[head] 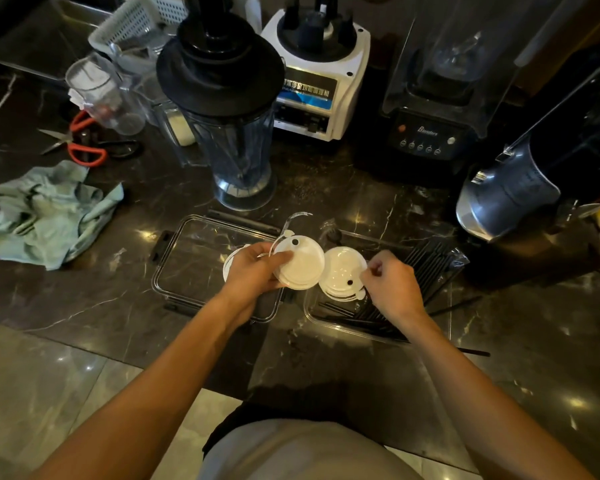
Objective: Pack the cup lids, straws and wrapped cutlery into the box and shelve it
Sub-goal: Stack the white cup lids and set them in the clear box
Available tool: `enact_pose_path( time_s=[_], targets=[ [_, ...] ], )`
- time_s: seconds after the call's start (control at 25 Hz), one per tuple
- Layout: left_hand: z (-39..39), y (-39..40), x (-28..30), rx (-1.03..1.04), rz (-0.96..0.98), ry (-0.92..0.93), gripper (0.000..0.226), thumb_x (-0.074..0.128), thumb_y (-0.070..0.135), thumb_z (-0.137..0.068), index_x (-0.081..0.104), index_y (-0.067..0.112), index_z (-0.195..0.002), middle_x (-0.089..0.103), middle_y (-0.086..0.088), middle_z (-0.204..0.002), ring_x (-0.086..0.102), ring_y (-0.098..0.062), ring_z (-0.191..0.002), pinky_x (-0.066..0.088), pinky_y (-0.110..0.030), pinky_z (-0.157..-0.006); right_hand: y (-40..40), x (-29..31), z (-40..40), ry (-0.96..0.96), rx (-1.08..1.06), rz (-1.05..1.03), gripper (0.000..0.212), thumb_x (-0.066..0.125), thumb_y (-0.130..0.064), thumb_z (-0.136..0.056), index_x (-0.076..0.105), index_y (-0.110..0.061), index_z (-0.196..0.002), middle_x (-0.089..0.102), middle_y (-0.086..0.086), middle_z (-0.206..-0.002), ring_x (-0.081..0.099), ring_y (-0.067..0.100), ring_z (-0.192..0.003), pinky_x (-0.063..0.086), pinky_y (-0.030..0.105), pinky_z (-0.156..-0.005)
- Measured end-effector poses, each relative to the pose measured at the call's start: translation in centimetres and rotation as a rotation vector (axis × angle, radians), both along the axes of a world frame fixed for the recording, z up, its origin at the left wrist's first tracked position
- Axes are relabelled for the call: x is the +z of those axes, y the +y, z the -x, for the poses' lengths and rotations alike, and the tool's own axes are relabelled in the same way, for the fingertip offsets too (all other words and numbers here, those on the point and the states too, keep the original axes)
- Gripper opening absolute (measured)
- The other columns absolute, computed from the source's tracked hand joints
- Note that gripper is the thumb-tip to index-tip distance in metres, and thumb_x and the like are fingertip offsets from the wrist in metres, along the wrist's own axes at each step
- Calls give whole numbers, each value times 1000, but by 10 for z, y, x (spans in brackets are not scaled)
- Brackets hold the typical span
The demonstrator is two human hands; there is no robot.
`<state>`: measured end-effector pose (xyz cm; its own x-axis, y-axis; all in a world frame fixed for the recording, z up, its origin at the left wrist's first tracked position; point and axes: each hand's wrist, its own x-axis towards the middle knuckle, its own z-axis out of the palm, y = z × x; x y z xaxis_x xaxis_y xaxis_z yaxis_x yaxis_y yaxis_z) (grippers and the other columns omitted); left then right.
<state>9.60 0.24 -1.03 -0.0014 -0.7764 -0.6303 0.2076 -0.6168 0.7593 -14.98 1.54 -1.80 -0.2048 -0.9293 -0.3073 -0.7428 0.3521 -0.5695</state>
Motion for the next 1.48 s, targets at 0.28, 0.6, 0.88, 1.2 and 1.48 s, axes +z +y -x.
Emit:
enact_pose_path(
  time_s=[0.28, 0.6, 0.88, 1.2, 1.48],
  targets=[
    [8, -1, -5, -22, -11, 5, 21, 75, 12, -91, 68, 8, -111, 76, -15, -114, 75, -28, -105, 64, -35, -76, -8, -4, -8, 118, 124, -71, 12, 62, -13, -96, 59, -16, -107, 68, 6, -105, 69, 24, -86, 60, 43, -77],
    [0, 1, -1, -2, 14, -9, 19, 73, 12, -93, 67, 11, -111, 74, -14, -115, 73, -27, -106, 64, -33, -79, 5, -2, -9, 429, 641, -161, 46, 64, -6, -90, 59, -15, -135, 44, 3, -144, 63, 28, -117, 54, 42, -99],
    [4, -2, 2, -44, 49, -35, 31, 74, 14, -92, 66, 4, -120, 73, -12, -115, 72, -24, -105, 64, -28, -75, 6, -5, 6, 505, 773, 33, 21, 56, -17, -102, 63, -17, -122, 59, 1, -123, 65, 22, -103, 55, 37, -84],
    [8, -9, 11, -40, 123, 24, 29, 71, 13, -94, 67, 7, -122, 74, -9, -115, 71, -27, -110, 62, -29, -73, 4, 74, 28, -367, 201, 152, 11, 52, -22, -107, 61, -26, -103, 65, 9, -95, 61, 24, -88, 49, 33, -77],
    [31, -1, 29, -185, 87, 284, 28, 60, 19, -101, 67, 12, -128, 74, -11, -125, 72, -27, -112, 61, -47, -91, -4, 76, -18, -775, -31, -40, 33, 41, -27, -112, 73, -20, -107, 74, -6, -101, 64, 8, -95, 51, 16, -73]
  ],
)
